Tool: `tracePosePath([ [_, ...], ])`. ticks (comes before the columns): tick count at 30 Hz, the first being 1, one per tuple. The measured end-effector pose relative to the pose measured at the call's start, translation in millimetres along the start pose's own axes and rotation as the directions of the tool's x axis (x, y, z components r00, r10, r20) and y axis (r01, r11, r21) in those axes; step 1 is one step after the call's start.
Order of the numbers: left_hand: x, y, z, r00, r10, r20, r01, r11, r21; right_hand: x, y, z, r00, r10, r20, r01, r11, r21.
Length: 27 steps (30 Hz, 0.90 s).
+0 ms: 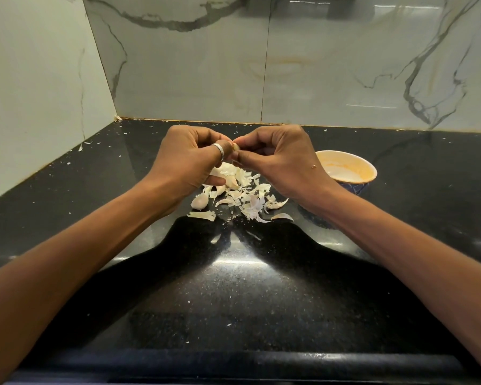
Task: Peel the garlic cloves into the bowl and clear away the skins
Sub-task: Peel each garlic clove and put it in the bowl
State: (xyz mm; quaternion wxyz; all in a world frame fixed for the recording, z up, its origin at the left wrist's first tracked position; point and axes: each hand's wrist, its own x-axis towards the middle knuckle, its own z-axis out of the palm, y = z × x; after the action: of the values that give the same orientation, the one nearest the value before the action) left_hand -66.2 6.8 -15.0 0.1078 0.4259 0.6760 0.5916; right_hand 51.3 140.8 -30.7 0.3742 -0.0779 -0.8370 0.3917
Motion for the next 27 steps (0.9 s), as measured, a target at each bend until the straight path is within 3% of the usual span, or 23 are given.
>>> tracePosePath([
  [10, 2, -1, 1, 1.000, 0.017, -0.006, -0.017, 0.999, 0.047, 0, -6, -3, 0.993, 0.121, 0.000, -0.118, 0.968, 0.223],
  [22, 5, -4, -2, 0.999, 0.007, -0.046, -0.006, 1.000, 0.031, 4, -14, -8, 0.959, 0.284, 0.015, -0.249, 0.811, 0.530],
  [27, 6, -9, -4, 0.991, 0.097, -0.096, -0.078, 0.980, 0.183, 5, -15, -11, 0.956, 0.293, 0.027, -0.256, 0.782, 0.569],
])
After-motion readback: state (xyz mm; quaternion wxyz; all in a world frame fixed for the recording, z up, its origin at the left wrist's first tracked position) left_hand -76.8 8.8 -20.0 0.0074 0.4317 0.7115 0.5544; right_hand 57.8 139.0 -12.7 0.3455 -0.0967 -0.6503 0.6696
